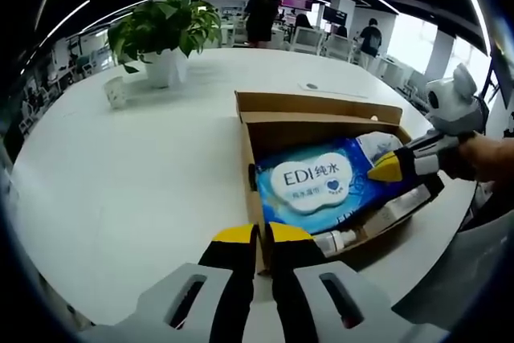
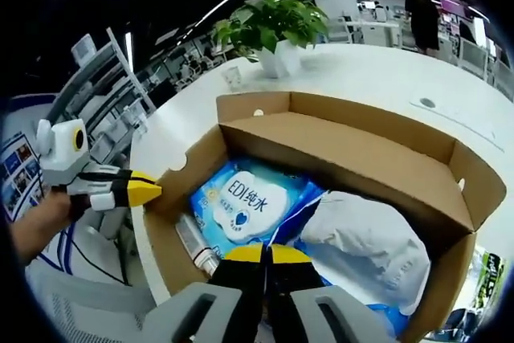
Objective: Operate the shoe box by opening the lid, removing the specified soft item, and placing it in the target area until the item is outside and the box remains undamaged.
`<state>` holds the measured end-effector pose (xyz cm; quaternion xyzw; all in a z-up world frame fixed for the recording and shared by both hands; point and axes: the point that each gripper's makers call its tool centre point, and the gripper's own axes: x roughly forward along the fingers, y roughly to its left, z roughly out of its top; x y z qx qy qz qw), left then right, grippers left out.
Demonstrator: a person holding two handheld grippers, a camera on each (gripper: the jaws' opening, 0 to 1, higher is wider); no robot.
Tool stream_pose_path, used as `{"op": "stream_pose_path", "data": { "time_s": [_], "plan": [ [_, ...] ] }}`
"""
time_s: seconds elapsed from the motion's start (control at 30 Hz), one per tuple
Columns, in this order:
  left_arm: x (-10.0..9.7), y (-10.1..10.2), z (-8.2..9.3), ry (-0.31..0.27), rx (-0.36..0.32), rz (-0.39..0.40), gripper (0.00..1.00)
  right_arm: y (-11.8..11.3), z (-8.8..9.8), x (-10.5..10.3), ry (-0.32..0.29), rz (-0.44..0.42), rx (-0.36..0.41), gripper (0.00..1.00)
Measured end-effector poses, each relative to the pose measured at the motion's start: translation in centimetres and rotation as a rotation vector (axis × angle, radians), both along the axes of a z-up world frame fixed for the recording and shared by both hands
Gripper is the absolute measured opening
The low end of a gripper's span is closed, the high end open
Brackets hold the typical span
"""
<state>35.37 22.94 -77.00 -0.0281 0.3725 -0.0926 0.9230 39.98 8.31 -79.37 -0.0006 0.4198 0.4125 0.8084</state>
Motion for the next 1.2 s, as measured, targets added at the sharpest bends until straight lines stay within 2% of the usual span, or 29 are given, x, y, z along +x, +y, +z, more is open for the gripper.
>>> {"op": "stream_pose_path", "data": {
  "time_s": [0.37,0.87,1.2],
  "plan": [
    [0.0,0.0,0.0,0.005,0.004,-0.008,0.03,0.0,1.3,-0.4,-0.036,0.001,0.026,0.00],
    [0.0,-0.1,0.2,0.019,0.003,-0.014,0.04,-1.0,3.1,0.3,-0.080,-0.034,0.055,0.00],
    [0.9,-0.2,1.8,-0.022,0.013,-0.031,0.03,-2.6,3.7,0.5,-0.112,-0.051,0.051,0.00]
  ]
}}
